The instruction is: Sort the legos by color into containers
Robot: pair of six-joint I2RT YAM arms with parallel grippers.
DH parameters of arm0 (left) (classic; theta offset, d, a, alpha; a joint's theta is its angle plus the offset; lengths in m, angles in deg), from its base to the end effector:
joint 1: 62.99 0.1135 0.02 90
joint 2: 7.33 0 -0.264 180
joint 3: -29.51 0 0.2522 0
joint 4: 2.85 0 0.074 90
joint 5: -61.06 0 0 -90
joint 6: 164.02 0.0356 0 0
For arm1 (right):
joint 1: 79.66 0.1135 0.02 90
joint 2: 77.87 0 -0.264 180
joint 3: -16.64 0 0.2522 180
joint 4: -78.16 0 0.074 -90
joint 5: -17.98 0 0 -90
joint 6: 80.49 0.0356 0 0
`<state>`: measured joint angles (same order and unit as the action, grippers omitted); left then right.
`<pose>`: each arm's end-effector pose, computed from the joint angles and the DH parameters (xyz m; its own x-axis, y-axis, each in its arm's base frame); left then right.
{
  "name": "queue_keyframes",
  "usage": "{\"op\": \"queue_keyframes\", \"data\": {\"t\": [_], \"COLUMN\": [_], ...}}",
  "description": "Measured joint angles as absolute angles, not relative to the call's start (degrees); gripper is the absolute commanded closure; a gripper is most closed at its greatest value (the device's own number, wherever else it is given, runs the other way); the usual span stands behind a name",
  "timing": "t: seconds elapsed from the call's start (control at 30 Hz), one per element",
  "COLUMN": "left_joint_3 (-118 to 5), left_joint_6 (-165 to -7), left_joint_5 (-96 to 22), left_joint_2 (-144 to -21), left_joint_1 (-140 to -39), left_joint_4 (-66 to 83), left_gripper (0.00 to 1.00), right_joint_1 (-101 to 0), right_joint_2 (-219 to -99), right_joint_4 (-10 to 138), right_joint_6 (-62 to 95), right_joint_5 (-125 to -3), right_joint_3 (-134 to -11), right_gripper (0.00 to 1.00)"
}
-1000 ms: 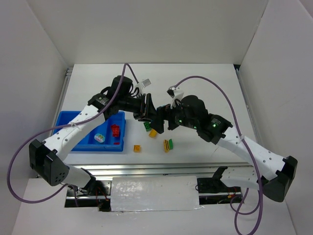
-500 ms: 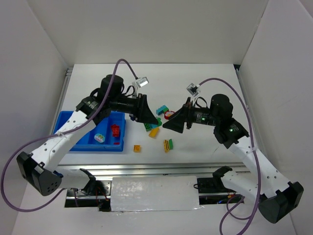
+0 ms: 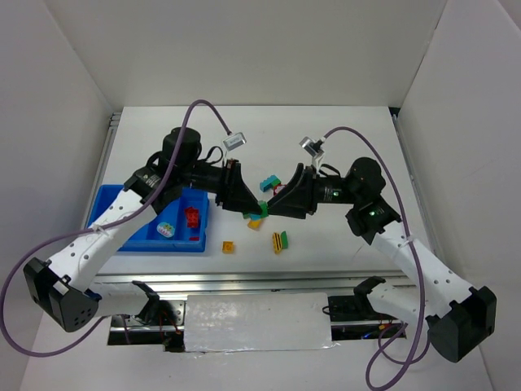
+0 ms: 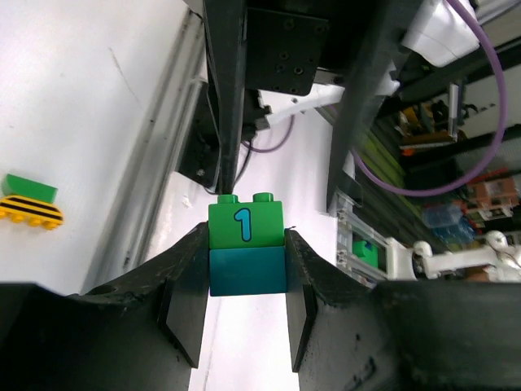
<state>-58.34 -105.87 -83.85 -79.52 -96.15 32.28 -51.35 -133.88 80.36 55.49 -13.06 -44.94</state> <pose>0.2111 -0.1727 0.4014 -0.7437 0.1236 -0.6569 0.6684 0.1466 -0.7292 0.1748 0.1288 0.3694 -0.6306 0.0815 -0.7718 -0.7749 -0.0104 0.6320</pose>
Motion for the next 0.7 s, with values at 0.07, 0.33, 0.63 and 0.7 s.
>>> {"op": "queue_keyframes", "data": {"t": [0.07,0.33,0.63,0.7], "left_joint_3": [-58.3,-58.1,-58.1,-58.1], "left_joint_6": [-106.0,-106.0,-106.0,-106.2], "left_joint_5": [-85.1,-85.3,-84.9,-85.0], "left_joint_2": [-79.0,-77.6,-77.6,-77.6], "left_joint_1": [-96.1,-96.0,-96.1,-96.1], "left_joint_4": [32.4,32.0,30.3,29.7], "left_gripper": [1.00,1.00,1.00,1.00], "right_joint_1": [-50.8,-49.2,-47.9,-47.9], "right_joint_2": [-134.5,-135.4,-136.1,-136.3], "right_joint_4": [80.7,81.9,76.8,76.9], "right_joint_6": [55.6,55.2,51.8,51.8], "right_joint_5": [-13.0,-13.4,-14.0,-13.9], "right_joint_3": [-45.2,-45.2,-46.2,-46.2], "right_gripper": [0.57,0.42,0.39,0.49]}}
